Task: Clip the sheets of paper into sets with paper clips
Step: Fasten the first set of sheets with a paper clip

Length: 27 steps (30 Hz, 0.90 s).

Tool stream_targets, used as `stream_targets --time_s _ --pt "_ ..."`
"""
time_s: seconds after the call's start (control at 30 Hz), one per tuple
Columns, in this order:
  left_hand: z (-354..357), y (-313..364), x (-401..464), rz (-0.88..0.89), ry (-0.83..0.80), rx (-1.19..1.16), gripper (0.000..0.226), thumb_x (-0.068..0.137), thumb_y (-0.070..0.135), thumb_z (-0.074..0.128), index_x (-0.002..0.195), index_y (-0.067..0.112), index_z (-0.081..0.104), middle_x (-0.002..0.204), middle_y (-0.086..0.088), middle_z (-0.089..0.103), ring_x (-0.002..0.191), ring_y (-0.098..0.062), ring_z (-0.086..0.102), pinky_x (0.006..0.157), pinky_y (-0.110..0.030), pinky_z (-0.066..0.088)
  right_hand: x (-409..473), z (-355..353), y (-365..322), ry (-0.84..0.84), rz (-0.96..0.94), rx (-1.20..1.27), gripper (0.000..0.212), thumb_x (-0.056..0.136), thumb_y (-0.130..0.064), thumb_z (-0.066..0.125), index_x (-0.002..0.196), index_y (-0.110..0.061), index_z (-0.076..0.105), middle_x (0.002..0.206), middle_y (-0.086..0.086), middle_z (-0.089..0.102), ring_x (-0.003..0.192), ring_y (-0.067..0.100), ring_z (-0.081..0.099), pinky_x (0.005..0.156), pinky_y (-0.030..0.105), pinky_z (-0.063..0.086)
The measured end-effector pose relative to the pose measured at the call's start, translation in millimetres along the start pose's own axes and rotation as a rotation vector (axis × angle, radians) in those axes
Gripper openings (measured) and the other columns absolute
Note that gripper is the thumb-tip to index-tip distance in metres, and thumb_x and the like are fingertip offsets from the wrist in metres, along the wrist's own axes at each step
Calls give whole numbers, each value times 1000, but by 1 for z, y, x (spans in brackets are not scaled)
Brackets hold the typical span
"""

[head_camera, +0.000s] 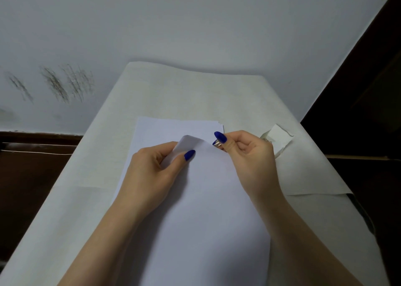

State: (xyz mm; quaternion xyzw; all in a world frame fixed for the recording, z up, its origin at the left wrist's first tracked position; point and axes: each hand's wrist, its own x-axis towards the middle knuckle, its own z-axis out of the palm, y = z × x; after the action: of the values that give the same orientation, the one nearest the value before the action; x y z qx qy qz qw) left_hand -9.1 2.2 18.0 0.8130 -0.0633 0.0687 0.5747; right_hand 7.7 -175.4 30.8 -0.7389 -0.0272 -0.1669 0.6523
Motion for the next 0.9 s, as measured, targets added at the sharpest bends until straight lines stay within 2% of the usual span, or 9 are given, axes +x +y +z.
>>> stream_targets --time_s 0.2,0.27,0.33,0.47,0.6,0.67,0.73,0.83,0.9 --pt "0 0 0 4 -1 6 21 90 36 63 78 22 72 57 10 66 49 -3 51 48 -19 40 -1 1 -1 -15 -8 -27 17 82 -23 71 66 -18 66 63 -15 72 64 0 66 65 8 48" --pt "0 -1 1 9 0 6 20 90 36 63 81 22 73 63 2 70 51 -5 52 51 -22 41 -2 2 0 -21 -19 -45 19 81 -25 72 64 -19 66 66 -4 72 62 10 62 64 17 46" --pt "0 -1 0 12 2 3 20 90 36 63 83 20 73 62 2 69 51 -5 51 51 -23 41 -3 1 1 -24 -26 -62 21 81 -27 72 64 -17 65 69 5 71 59 20 56 63 22 43" --pt "1 -2 0 18 1 -4 22 91 34 63 80 16 71 56 9 60 50 -6 46 50 -24 37 -1 2 3 -34 -41 -107 18 79 -23 75 64 -22 66 64 -11 70 63 7 61 61 20 48" --pt "1 -1 0 40 4 9 26 91 32 63 74 14 68 50 13 52 46 -3 40 44 -14 31 -1 2 6 -57 -48 -133 16 78 -20 76 64 -23 68 69 -8 73 68 15 66 69 30 53" --pt "0 -1 0 55 13 18 27 91 33 64 72 14 68 49 13 50 45 -2 38 43 -12 29 -2 2 8 -76 -74 -141 15 77 -18 76 65 -21 70 70 -5 73 70 22 67 69 32 53" --pt "1 -1 0 64 18 23 27 90 33 64 71 14 68 48 14 49 44 -2 37 43 -11 28 -1 1 9 -90 -95 -160 13 77 -14 77 66 -20 72 70 -3 73 71 23 67 69 33 53" --pt "1 -1 1 75 23 40 28 90 34 64 72 14 68 49 13 47 45 -3 36 43 -12 27 -1 1 9 -113 -89 -181 11 77 -14 77 67 -19 73 70 -3 73 70 19 68 68 29 53" --pt "1 0 0 73 25 28 28 90 35 65 68 17 67 47 14 48 44 -3 36 42 -11 27 -1 1 9 -139 -85 -187 12 77 -17 77 67 -21 72 70 -6 73 66 8 67 66 20 51"
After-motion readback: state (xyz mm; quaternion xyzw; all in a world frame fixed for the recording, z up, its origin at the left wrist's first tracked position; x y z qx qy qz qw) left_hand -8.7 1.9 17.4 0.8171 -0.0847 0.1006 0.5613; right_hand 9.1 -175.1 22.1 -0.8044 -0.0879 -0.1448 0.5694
